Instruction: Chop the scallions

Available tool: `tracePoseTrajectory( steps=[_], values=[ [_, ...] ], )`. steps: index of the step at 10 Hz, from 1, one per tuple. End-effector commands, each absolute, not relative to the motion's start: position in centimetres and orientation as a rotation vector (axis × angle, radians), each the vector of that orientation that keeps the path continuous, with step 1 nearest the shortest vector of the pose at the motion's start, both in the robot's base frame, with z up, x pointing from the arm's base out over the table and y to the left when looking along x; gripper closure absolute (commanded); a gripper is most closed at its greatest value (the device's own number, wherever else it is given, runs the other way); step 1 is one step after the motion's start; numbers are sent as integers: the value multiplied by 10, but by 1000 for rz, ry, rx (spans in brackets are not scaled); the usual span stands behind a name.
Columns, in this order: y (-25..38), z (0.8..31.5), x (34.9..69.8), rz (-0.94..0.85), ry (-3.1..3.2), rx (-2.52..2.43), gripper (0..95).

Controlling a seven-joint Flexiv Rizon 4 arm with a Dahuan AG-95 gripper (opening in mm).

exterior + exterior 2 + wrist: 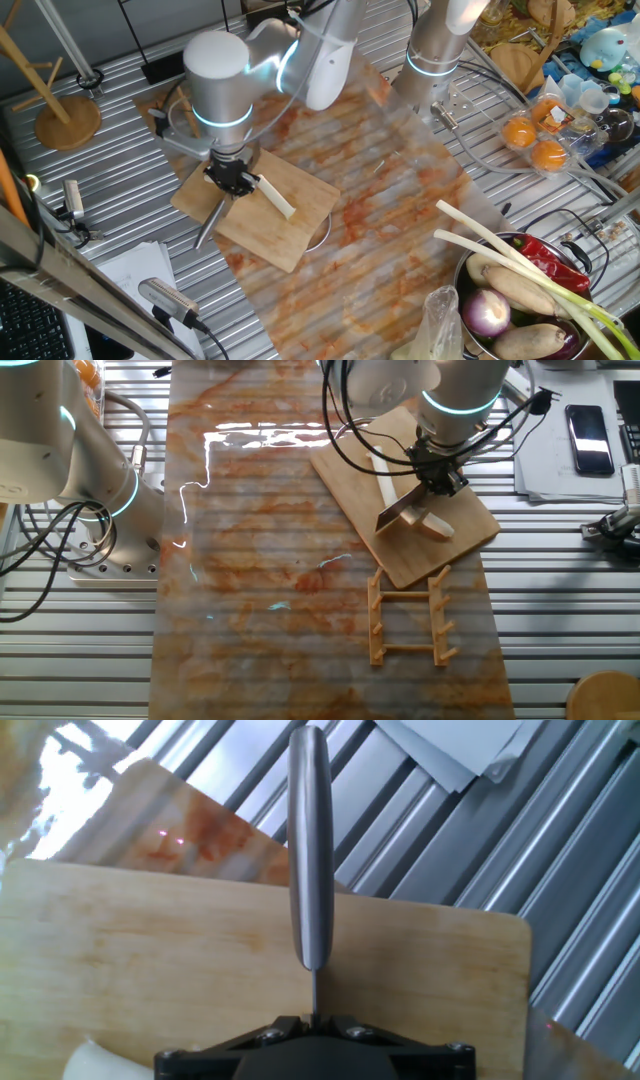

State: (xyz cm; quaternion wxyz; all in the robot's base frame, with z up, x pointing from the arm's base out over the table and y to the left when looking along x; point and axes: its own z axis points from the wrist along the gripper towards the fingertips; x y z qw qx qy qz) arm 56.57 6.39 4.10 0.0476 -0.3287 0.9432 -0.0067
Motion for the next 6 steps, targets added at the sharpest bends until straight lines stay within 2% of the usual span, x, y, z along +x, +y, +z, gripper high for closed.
tracePoseTrajectory(
  steps=[1,6],
  values=[
    [59,36,565,-96,2842,-1055,950],
    [59,49,567,-40,2856,-1066,950]
  ],
)
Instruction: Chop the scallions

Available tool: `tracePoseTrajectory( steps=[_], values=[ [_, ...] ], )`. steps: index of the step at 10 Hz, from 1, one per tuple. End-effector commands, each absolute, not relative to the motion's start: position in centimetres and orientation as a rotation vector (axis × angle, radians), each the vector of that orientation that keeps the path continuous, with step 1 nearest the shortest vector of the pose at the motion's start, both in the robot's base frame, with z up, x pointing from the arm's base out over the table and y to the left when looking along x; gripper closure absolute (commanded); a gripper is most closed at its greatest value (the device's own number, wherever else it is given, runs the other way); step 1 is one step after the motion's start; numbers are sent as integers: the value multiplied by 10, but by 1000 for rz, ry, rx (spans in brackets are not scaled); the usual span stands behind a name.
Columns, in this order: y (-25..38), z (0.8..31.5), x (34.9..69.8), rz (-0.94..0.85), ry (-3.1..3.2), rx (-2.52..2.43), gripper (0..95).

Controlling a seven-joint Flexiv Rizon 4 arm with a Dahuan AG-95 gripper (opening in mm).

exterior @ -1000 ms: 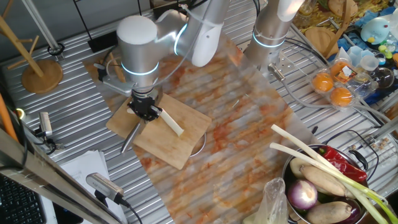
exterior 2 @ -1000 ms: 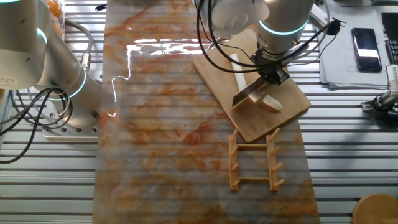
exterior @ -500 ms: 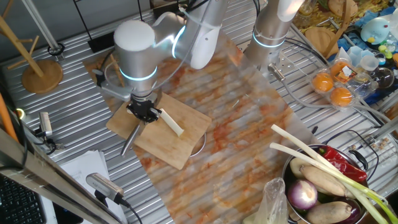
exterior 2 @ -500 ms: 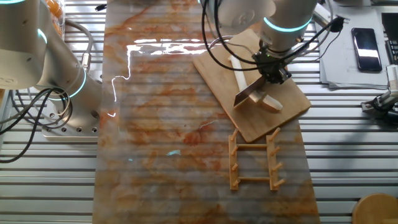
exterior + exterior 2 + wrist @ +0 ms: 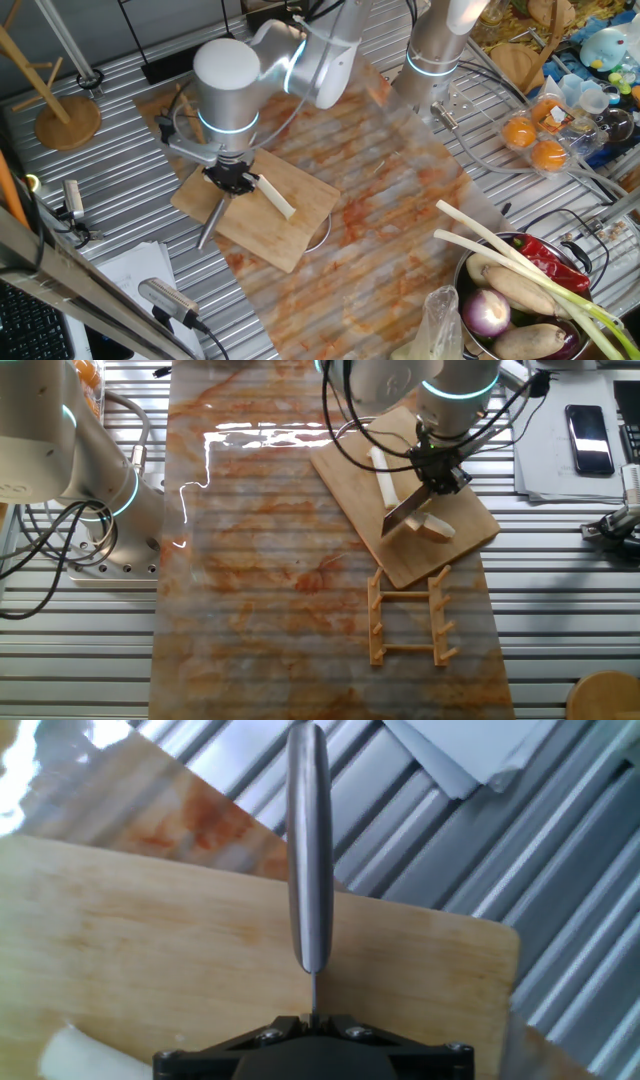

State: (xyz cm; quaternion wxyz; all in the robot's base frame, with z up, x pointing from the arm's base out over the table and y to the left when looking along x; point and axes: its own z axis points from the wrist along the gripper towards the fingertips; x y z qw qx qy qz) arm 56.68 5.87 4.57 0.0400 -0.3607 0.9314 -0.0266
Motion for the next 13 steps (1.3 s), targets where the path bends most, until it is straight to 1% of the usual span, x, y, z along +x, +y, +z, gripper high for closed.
tracePoseTrajectory(
  steps=[1,6,8,10,13],
  values=[
    [60,52,566,-13,2855,-1051,950],
    [73,86,553,20,2900,-962,950],
    [84,89,550,26,2939,-855,950],
    [94,86,549,40,2975,-719,950],
    [98,94,542,16,3009,-667,950]
  ],
)
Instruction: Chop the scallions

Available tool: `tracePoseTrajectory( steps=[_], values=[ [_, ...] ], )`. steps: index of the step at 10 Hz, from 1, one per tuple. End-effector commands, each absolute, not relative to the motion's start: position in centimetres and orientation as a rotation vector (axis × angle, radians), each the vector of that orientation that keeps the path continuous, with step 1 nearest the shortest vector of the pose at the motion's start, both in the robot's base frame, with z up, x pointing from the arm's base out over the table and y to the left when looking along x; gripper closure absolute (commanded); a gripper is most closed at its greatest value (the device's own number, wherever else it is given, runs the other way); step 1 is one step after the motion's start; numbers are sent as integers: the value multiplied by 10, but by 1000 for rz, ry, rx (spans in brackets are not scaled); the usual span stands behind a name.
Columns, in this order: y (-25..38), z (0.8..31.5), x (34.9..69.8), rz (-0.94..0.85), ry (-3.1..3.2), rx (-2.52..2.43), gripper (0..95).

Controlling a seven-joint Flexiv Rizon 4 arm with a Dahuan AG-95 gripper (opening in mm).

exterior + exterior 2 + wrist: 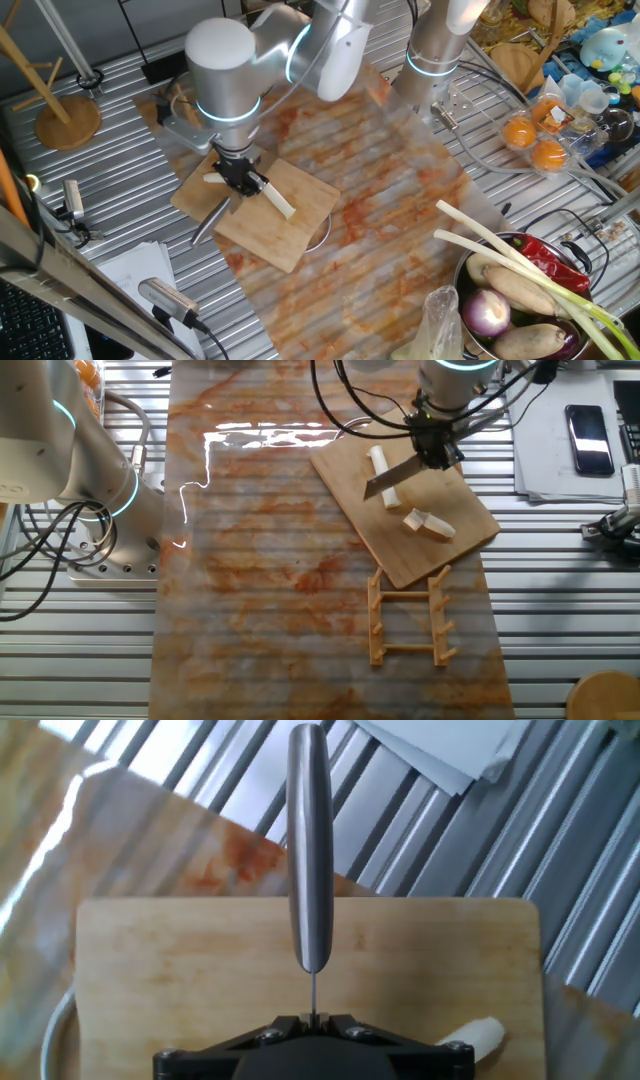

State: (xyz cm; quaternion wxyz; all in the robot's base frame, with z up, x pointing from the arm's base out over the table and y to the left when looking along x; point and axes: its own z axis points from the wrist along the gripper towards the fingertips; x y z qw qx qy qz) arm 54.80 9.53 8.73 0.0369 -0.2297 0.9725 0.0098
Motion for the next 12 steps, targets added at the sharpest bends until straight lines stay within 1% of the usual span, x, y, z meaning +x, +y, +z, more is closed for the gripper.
tracePoseTrajectory(
  steps=[1,5,9,12],
  values=[
    [97,96,537,7,2992,-677,950],
    [89,86,519,-7,2925,-696,950],
    [90,90,516,-1,2934,-675,950],
    [93,94,521,20,2920,-666,950]
  ],
)
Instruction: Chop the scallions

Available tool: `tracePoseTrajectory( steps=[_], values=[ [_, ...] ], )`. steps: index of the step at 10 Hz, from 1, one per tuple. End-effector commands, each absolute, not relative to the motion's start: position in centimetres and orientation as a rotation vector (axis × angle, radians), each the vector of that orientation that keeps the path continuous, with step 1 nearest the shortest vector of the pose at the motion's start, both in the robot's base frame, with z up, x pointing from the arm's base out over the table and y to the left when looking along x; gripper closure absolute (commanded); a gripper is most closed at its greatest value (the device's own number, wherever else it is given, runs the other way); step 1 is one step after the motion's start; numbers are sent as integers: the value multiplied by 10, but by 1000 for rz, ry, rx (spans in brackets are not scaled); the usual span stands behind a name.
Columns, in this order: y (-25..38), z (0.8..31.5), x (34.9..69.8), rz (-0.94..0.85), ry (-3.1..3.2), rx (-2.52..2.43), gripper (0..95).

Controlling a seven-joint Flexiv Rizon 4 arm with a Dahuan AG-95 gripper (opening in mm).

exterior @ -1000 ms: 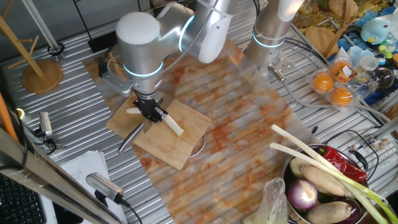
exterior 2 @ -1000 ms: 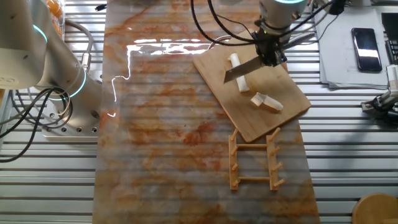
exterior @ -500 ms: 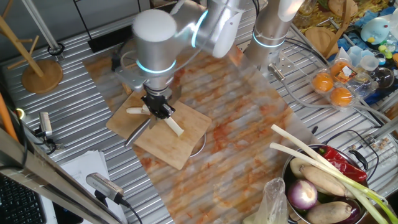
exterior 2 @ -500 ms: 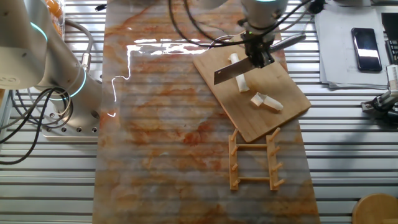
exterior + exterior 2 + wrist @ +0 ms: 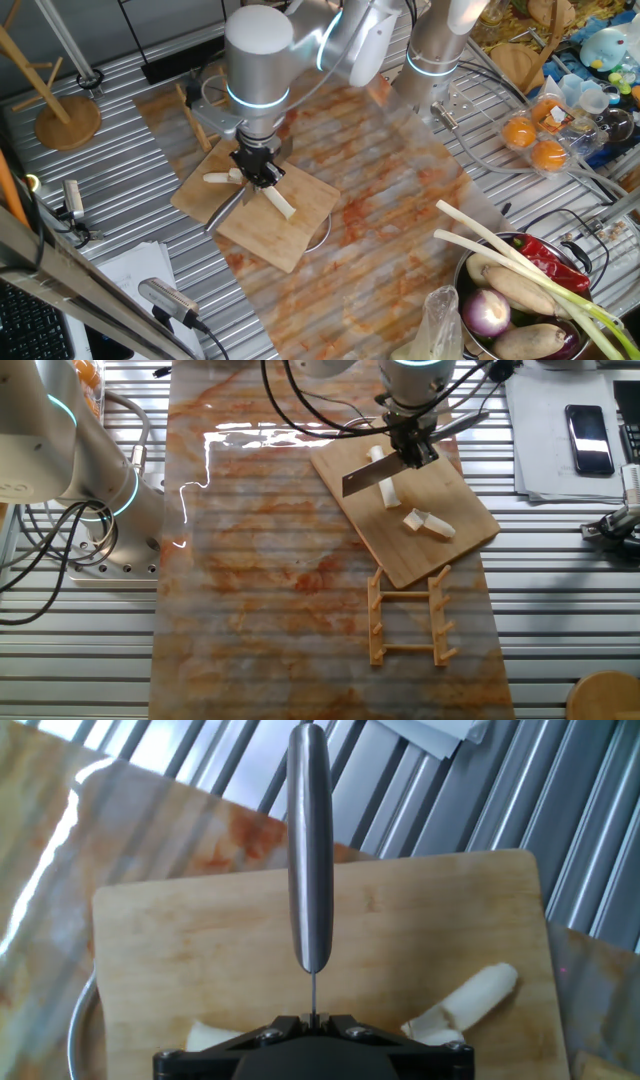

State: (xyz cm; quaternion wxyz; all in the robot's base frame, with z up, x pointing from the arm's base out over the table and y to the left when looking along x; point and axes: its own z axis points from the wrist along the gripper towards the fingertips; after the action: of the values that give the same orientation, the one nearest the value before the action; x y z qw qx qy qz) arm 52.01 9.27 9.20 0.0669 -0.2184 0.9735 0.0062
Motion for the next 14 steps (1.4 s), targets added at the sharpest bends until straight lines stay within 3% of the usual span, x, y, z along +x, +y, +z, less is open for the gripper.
tracePoseTrajectory(
  steps=[1,14],
  values=[
    [95,96,526,22,2890,-681,950],
    [100,97,532,-58,2666,-632,950]
  ],
)
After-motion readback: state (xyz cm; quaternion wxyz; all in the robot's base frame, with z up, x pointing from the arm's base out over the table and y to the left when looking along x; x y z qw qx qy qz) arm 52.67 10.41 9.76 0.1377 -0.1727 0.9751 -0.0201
